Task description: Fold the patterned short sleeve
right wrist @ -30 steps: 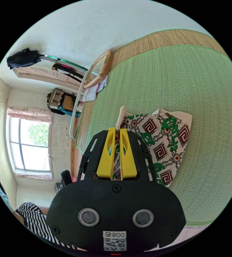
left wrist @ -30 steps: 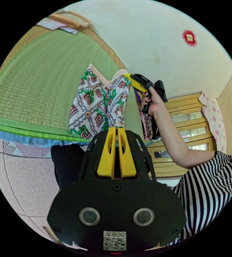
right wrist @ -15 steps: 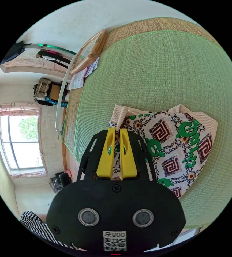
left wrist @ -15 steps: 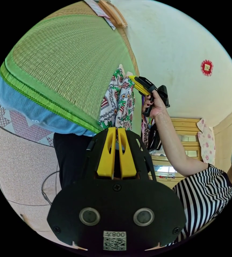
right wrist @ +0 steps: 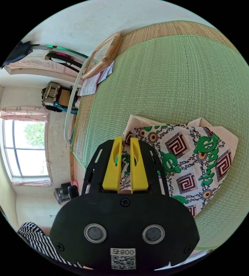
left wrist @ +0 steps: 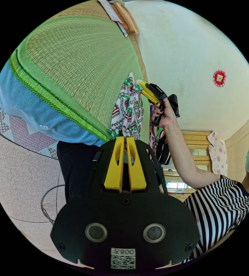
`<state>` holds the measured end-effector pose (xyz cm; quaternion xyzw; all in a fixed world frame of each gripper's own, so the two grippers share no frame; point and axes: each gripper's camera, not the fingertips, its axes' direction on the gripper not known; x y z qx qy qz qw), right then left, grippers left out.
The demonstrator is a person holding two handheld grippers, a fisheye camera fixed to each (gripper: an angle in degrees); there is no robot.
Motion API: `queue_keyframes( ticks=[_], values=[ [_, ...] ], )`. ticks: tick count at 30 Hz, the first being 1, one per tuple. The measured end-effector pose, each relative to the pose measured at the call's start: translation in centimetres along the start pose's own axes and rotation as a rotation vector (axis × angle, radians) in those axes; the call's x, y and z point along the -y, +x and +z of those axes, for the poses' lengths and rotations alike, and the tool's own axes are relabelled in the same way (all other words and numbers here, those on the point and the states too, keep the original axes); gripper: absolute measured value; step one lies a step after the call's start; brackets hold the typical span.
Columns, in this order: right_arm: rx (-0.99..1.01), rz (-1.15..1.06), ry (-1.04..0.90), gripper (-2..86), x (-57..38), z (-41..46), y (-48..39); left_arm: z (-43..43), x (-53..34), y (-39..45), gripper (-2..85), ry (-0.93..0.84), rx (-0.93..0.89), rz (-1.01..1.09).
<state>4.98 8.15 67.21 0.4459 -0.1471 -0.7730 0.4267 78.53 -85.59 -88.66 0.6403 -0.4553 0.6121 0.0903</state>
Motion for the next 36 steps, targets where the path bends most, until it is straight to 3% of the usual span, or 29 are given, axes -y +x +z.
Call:
queue_keyframes(
  ticks=[13, 25, 32, 36],
  values=[
    [0.068, -0.064, 0.011, 3.4, -1.9, -1.0, -1.7, -2.1, -1.4, 1.9, 2.4, 0.041, 0.08, 0.063],
    [-0.085, -0.195, -0.104, 3.1, -17.6, -4.5, -2.0, 1.7, -0.6, 6.0, 3.3, -0.03, 0.363, 0.214],
    [-0.141, -0.194, -0.156, 2.9, -24.1, -3.7, -2.6, 2.8, -1.0, 8.6, 3.9, -0.01, 0.315, 0.255],
    [-0.174, -0.158, -0.207, 2.5, -25.6, -1.8, -1.6, 4.9, -0.4, 9.0, 3.8, -0.077, 0.394, 0.255]
  ],
)
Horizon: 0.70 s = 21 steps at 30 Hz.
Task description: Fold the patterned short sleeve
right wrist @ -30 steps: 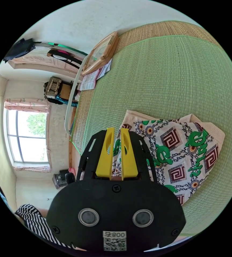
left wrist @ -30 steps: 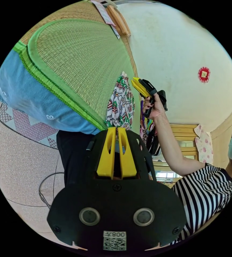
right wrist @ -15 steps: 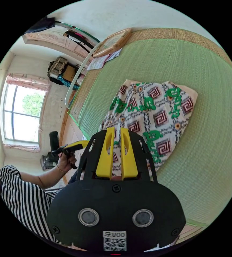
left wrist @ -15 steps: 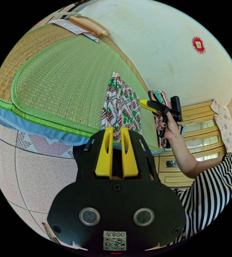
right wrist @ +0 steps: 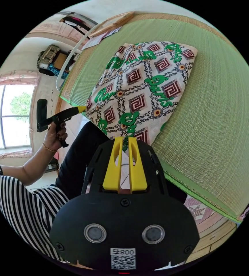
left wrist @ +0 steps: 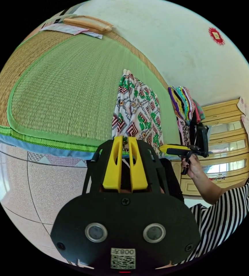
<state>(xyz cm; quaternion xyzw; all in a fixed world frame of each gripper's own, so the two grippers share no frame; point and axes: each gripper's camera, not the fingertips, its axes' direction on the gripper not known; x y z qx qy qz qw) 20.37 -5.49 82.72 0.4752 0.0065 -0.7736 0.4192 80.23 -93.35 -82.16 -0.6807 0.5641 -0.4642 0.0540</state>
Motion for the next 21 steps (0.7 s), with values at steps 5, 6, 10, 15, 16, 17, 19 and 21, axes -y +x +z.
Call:
queue_keyframes(
  ticks=[5, 6, 10, 15, 16, 17, 19, 21],
  values=[
    [0.018, 0.014, 0.022, 1.6, -1.1, 0.3, 0.2, 0.0, 1.3, 2.7, 4.0, 0.047, -0.013, 0.055],
    [0.02, 0.012, 0.022, 1.3, -1.1, 0.4, 0.0, 0.2, 1.6, 3.2, 4.0, 0.043, -0.007, 0.071],
    [-0.015, -0.014, 0.017, 0.6, -1.5, 0.5, -1.0, 3.0, 4.3, 5.4, 2.2, -0.024, 0.019, 0.123],
    [-0.054, -0.065, 0.015, 0.3, -2.4, 0.9, -2.5, 5.0, 4.9, 5.4, 0.5, -0.062, 0.093, 0.098],
    [-0.062, -0.074, 0.016, 0.3, -2.5, 1.0, -2.7, 5.0, 4.8, 5.4, 0.4, -0.056, 0.091, 0.086],
    [-0.081, -0.094, 0.019, 0.2, -2.7, 1.2, -3.2, 5.0, 4.7, 5.6, 0.3, -0.052, 0.103, 0.085],
    [-0.107, -0.118, 0.023, 0.2, -3.0, 1.4, -3.8, 5.1, 4.5, 6.0, 0.2, -0.057, 0.101, 0.089],
    [-0.106, -0.121, 0.018, 0.2, -3.2, 1.4, -4.2, 5.0, 4.4, 6.6, 0.2, -0.051, 0.096, 0.088]
  ],
)
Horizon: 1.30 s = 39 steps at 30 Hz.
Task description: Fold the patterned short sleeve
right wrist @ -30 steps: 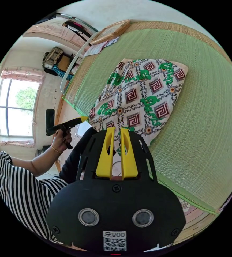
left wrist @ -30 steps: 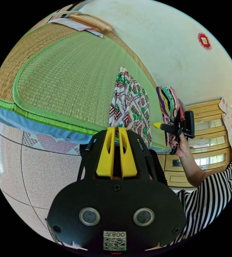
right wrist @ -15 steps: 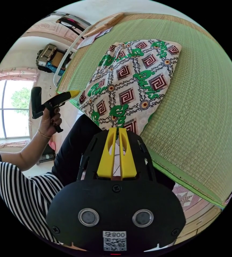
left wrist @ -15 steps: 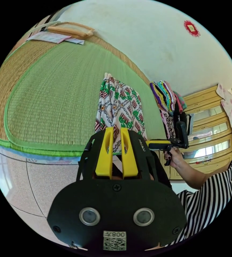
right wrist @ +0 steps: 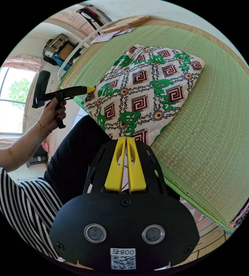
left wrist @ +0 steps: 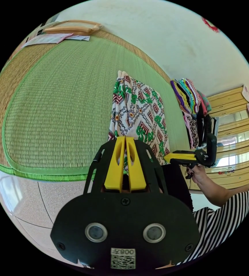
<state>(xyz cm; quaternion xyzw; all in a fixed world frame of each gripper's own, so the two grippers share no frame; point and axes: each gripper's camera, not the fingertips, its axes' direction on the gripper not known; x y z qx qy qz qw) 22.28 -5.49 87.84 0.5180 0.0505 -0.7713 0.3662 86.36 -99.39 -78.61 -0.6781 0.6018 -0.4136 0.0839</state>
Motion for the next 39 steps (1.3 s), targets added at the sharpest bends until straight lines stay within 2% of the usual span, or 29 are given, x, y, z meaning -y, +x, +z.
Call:
queue_keyframes(
  ticks=[4, 7, 13, 18, 23, 25, 31, 35, 39],
  values=[
    [0.0, 0.019, -0.023, 0.2, -0.3, -0.7, -0.5, -0.7, -0.8, 2.0, 0.2, 0.026, -0.001, 0.036],
    [-0.069, 0.02, -0.008, 0.1, -1.4, -1.0, -1.3, 0.9, -1.2, 2.2, 0.2, -0.058, 0.05, 0.018],
    [-0.035, 0.091, 0.075, 0.1, -2.5, -2.8, 0.0, -0.4, -1.9, 4.3, 0.2, 0.041, -0.03, 0.017],
    [-0.068, 0.132, 0.143, 0.1, 2.3, -5.5, 3.5, 1.7, -1.4, 9.1, 0.2, -0.011, -0.035, 0.151],
    [-0.151, 0.18, 0.106, 0.1, 7.3, -5.0, 7.1, 5.7, -1.1, 11.2, 0.1, -0.105, 0.111, 0.197],
    [-0.181, 0.183, 0.045, 0.2, 8.3, -3.5, 7.8, 5.9, -1.3, 11.4, 0.1, -0.084, 0.101, 0.212],
    [-0.209, 0.117, 0.126, 0.2, 6.9, -3.3, 7.6, 6.7, -1.2, 11.7, 0.0, -0.091, 0.059, 0.239],
    [-0.096, 0.194, 0.097, 0.2, 6.6, -4.2, 9.9, 6.9, -0.6, 11.5, 0.1, -0.129, 0.033, 0.207],
    [-0.052, 0.185, 0.124, 0.2, 4.5, -6.6, 10.0, 5.5, -1.6, 12.6, 0.3, -0.089, 0.033, 0.22]
  ],
)
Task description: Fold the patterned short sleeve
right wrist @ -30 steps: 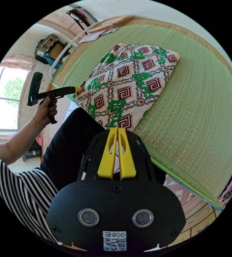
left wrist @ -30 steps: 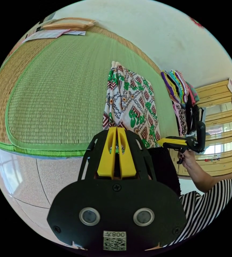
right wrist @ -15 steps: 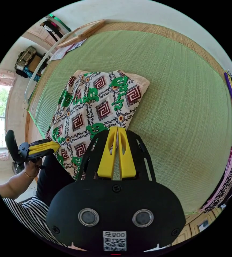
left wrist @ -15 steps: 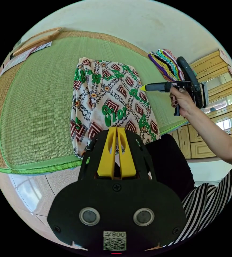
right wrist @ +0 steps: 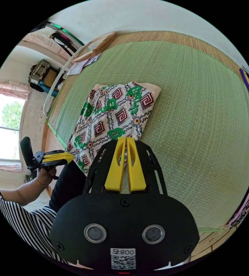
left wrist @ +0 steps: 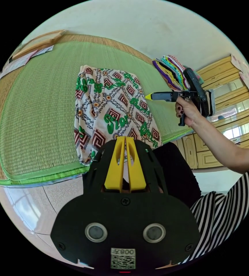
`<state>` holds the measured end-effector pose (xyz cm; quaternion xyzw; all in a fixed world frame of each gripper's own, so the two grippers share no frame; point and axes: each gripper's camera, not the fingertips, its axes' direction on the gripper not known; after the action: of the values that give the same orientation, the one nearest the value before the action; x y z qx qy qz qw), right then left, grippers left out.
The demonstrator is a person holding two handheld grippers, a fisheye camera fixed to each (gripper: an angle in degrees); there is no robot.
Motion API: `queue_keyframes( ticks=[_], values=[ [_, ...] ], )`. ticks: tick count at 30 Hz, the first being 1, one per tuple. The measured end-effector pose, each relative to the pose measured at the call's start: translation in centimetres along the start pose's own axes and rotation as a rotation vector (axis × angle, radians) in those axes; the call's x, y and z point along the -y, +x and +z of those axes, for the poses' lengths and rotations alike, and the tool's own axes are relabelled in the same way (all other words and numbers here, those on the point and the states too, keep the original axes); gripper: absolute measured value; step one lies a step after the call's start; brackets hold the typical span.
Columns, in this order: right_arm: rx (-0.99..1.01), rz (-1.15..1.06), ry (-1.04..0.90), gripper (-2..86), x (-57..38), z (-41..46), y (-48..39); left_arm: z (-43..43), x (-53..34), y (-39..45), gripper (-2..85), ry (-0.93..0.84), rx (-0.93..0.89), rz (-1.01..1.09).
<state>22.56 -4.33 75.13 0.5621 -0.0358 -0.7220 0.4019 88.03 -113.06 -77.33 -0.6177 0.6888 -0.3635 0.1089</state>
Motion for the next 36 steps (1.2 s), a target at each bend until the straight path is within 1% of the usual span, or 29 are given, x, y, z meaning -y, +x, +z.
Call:
queue_keyframes(
  ticks=[3, 8, 11, 13, 16, 18, 20, 23, 29, 36],
  values=[
    [0.09, -0.001, 0.024, 0.1, -3.7, -1.4, 0.3, -0.2, -1.2, 0.9, 0.4, 0.018, -0.057, 0.006],
    [0.244, 0.033, -0.009, 0.1, -10.8, -0.7, 0.9, 2.5, -2.5, 3.4, 0.9, -0.06, -0.117, 0.057],
    [0.243, 0.059, -0.046, 0.1, -13.2, 0.6, 1.3, 3.6, -2.6, 4.7, 1.7, -0.078, -0.125, 0.085],
    [0.226, 0.067, -0.078, 0.1, -13.7, 1.7, 1.8, 4.4, -2.4, 5.1, 2.4, -0.099, -0.135, 0.091],
    [0.297, 0.111, -0.059, 0.2, -13.9, 1.7, 3.7, 5.8, -2.1, 5.1, 4.1, -0.132, -0.162, 0.071],
    [0.28, 0.102, -0.052, 0.3, -14.0, 1.1, 4.3, 6.7, -1.9, 4.9, 5.3, -0.148, -0.204, 0.048],
    [0.283, 0.108, -0.04, 0.4, -14.5, 0.5, 5.0, 8.0, -1.7, 4.4, 6.3, -0.152, -0.289, 0.003],
    [0.369, 0.156, -0.013, 0.6, -15.7, 0.1, 7.3, 9.3, -1.4, 3.9, 6.5, -0.147, -0.354, -0.05],
    [0.534, 0.239, 0.04, 2.7, -17.4, -0.1, 11.5, 10.9, -1.7, 1.9, 3.4, -0.129, -0.433, -0.181],
    [0.62, 0.281, 0.022, 6.6, -17.4, 1.1, 14.2, 10.9, -2.6, 0.4, 0.8, -0.104, -0.472, -0.217]
  ],
)
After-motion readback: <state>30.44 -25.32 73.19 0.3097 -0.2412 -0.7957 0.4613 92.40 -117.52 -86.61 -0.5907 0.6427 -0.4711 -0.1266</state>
